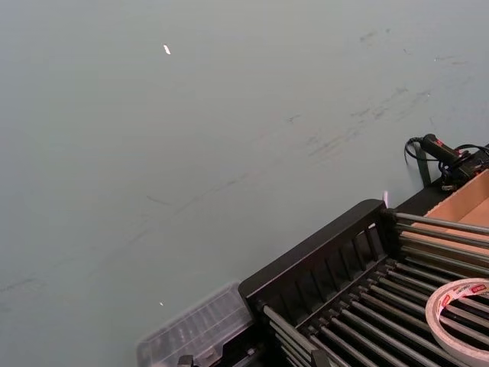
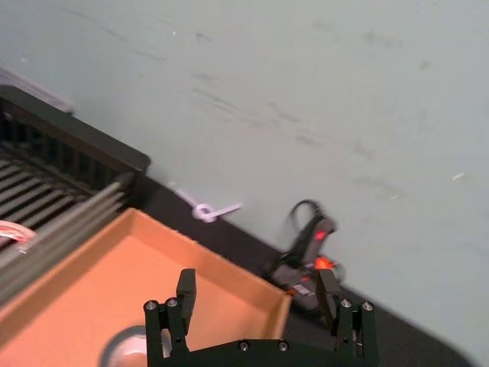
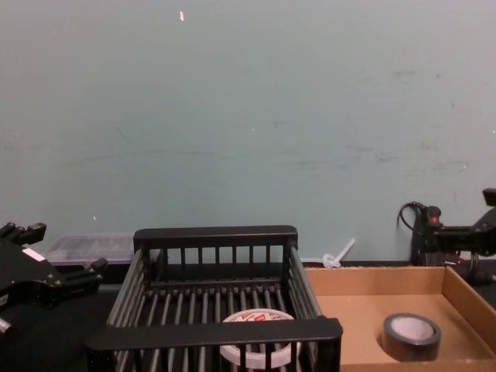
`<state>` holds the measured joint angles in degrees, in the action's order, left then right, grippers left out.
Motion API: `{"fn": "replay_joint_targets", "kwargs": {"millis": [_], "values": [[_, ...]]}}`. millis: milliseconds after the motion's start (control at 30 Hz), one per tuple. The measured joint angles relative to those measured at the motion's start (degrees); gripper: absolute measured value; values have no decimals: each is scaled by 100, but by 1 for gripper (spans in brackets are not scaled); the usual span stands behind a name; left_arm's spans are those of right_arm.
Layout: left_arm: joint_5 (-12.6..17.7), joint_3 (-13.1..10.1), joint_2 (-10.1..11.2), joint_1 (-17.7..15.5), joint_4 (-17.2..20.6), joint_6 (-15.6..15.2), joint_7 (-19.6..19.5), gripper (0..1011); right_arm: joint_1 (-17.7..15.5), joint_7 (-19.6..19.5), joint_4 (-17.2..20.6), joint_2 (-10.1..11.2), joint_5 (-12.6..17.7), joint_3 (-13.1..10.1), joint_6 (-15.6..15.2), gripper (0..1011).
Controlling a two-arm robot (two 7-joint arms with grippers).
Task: Pick up the white tape and place it into the black box , Pick up the silver tape and place it into the brown box.
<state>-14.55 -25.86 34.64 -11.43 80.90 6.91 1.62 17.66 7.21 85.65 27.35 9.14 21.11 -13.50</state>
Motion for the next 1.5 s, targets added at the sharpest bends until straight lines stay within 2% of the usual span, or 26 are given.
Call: {"fn": "replay_joint_targets", "kwargs": {"millis": [33,133,233,367,1167,1500], "values": [[0,0,0,0,0,0,0,1001,-81,-214,25,4,-254,44,193,1002],[0,0,0,0,0,0,0,1001,-203,-511,30,6,-645,131,422,1002],[0,0,0,0,0,0,0,1001,-289,-640,-17,-8,-875,192,516,1002],[0,0,0,0,0,0,0,1001,-368,-669,-90,-48,-994,213,535,1002],[0,0,0,0,0,0,0,1002,-529,-491,-184,-323,-1142,-97,506,1002],[0,0,0,0,0,0,0,1001,-531,-494,-186,-319,-1144,-92,506,1003]]}}
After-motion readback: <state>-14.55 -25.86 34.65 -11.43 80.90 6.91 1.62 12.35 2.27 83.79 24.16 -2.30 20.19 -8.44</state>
